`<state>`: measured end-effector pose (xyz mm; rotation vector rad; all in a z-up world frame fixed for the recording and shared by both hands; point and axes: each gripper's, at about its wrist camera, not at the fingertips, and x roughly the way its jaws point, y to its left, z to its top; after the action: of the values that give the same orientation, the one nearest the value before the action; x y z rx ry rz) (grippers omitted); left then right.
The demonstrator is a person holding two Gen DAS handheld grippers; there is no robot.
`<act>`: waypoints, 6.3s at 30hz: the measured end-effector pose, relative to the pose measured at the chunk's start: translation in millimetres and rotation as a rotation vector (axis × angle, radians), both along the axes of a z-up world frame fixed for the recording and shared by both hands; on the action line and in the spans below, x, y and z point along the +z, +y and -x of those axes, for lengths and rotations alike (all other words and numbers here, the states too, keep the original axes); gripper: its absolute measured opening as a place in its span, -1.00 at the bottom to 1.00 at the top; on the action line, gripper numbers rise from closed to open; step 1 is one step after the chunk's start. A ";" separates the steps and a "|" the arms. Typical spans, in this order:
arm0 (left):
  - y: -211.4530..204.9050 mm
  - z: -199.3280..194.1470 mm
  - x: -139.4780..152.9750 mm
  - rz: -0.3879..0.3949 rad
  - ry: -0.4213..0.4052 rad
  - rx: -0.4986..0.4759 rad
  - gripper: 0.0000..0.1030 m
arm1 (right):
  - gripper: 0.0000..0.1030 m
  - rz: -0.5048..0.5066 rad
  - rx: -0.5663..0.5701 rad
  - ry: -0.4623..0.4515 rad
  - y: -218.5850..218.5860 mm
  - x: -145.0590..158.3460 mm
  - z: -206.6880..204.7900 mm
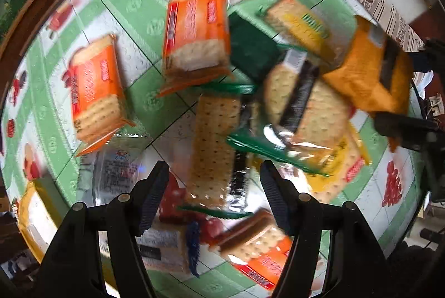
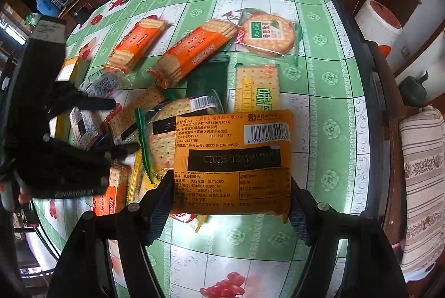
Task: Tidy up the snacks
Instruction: 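Grasp the orange barcode biscuit pack with right gripper while left grasps green-ended cracker pack, then carry both packs over the yellow tray and open both grippers, then withdraw both grippers from the tray back toward the pile, then grasp the yellow salted-egg biscuit pack with right gripper while left grasps orange cracker pack, then carry both packs into the yellow tray and open both grippers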
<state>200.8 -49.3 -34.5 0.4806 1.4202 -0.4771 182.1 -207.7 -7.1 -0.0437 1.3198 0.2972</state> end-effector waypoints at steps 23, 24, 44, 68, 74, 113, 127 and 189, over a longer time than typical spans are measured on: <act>60.9 33.9 31.2 0.180 -0.081 0.259 -0.13 | 0.44 -0.004 -0.043 -0.024 2.6 1.5 20.5; 65.9 42.3 35.2 0.197 -0.075 0.264 -0.13 | 0.44 -0.002 -0.040 -0.022 2.9 2.0 24.8; 257.5 79.2 81.1 0.232 -0.235 0.651 -0.12 | 0.44 -0.090 0.268 -0.142 197.9 53.0 40.3; 355.2 -15.1 -1.4 0.211 -0.023 0.834 -0.10 | 0.64 0.251 0.772 -0.380 409.4 -31.8 -27.3; 350.4 -8.3 18.4 0.202 -0.081 0.822 -0.10 | 0.65 0.177 0.735 -0.358 393.9 -13.1 -29.2; 104.1 114.0 19.9 0.311 0.008 0.840 -0.11 | 0.88 -0.160 0.273 -0.039 62.9 -34.5 26.2; 68.6 101.1 9.5 0.286 0.008 0.846 -0.11 | 0.42 0.042 0.404 -0.060 57.0 -51.5 46.7; 334.0 90.8 19.7 0.110 -0.199 0.873 0.01 | 0.37 -0.196 0.344 -0.149 337.8 -1.5 47.3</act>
<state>110.0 284.6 -14.8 -0.1968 1.2600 0.1965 134.8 130.1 -8.7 -0.1257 1.1270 0.7022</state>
